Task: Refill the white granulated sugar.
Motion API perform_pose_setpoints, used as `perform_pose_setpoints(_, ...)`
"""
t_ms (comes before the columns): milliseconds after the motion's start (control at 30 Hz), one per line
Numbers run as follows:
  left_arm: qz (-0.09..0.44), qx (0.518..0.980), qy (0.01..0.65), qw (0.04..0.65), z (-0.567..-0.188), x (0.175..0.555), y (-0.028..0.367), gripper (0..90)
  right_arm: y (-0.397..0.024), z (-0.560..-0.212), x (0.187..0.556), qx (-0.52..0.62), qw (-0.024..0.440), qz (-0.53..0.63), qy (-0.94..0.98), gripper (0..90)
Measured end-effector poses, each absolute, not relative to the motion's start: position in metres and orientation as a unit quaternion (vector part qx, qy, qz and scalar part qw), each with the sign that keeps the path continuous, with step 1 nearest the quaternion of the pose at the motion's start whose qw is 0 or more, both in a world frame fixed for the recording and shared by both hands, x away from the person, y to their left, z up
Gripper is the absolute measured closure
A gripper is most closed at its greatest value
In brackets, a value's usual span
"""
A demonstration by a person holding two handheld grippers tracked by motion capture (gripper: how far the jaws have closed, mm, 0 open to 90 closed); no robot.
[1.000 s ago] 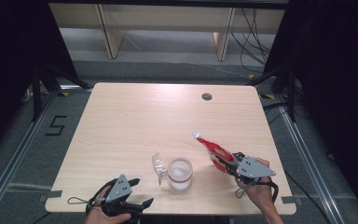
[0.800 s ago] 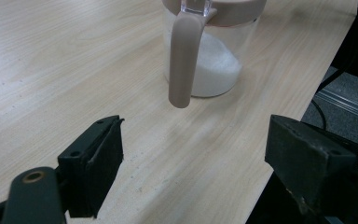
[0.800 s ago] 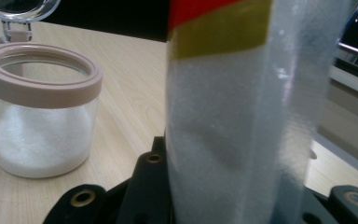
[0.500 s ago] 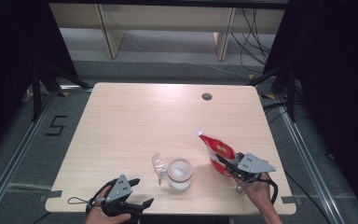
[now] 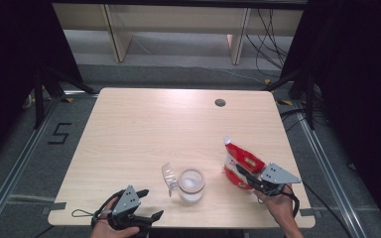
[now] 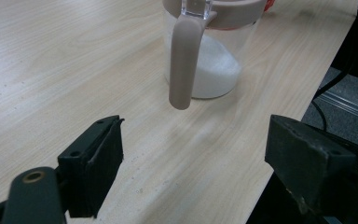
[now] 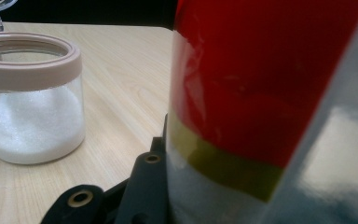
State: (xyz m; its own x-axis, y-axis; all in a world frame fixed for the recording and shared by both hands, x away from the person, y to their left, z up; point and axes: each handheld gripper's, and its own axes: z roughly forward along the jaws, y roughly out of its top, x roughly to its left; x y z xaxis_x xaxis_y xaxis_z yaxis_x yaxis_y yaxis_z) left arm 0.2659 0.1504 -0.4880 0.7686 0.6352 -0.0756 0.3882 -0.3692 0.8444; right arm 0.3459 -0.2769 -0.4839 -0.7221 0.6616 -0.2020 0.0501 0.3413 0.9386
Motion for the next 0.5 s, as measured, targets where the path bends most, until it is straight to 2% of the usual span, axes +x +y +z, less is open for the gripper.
perform_pose_setpoints(300, 0.132, 0.817, 0.311, 0.468, -0.488, 0.266, 0.15, 18.7, -0.279, -0.478, 0.342, 0.235, 0.307, 0.527, 0.757, 72.0)
perform_pose_setpoints(433, 0.132, 0.817, 0.31, 0.468, -0.488, 0.266, 0.15, 18.7, -0.28, -0.475, 0.338, 0.255, 0.301, 0.528, 0.752, 63.6)
perform_pose_setpoints(500, 0.132, 0.815, 0.313, 0.469, -0.488, 0.266, 0.149, 18.7, -0.282, -0.473, 0.336, 0.258, 0.322, 0.527, 0.742, 56.8)
